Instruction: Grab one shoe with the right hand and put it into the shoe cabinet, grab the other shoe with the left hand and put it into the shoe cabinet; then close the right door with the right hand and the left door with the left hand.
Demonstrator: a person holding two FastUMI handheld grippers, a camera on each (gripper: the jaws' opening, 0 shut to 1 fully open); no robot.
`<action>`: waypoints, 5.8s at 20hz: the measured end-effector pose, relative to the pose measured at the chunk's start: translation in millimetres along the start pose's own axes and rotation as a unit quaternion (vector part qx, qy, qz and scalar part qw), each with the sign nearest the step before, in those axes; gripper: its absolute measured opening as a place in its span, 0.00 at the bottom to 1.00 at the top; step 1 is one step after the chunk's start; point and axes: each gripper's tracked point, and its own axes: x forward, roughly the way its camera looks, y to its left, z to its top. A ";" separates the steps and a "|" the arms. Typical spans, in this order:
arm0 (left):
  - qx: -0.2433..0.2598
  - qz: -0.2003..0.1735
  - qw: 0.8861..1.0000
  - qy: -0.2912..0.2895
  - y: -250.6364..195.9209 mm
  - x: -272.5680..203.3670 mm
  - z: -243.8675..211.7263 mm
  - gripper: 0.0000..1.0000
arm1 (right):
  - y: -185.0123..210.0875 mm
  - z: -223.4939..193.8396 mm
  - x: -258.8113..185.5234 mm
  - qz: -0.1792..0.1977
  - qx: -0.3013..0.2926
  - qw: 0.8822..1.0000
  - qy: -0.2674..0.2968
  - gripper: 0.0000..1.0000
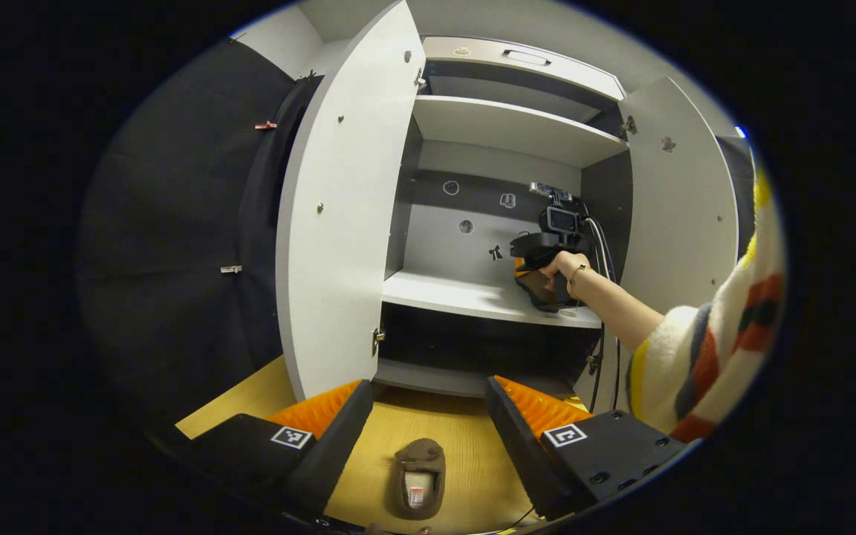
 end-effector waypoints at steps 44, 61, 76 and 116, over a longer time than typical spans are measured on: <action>0.029 -0.086 0.983 0.158 46.4 119.8 -294.2 0.73 | -22.4 -191.6 -279.7 0.051 -0.056 0.988 -0.131 0.98; 0.093 -0.096 0.982 0.136 36.9 141.1 -255.0 0.05 | -12.5 -201.2 -258.3 0.063 -0.058 0.991 -0.104 0.98; 0.070 -0.091 0.992 0.043 38.9 48.4 1.2 0.05 | 32.0 -135.6 -288.3 0.044 -0.068 0.988 -0.135 0.98; 0.162 -0.022 0.982 0.090 -14.2 428.9 122.6 0.82 | 30.9 -72.9 -167.3 0.190 -0.048 0.975 -0.100 0.98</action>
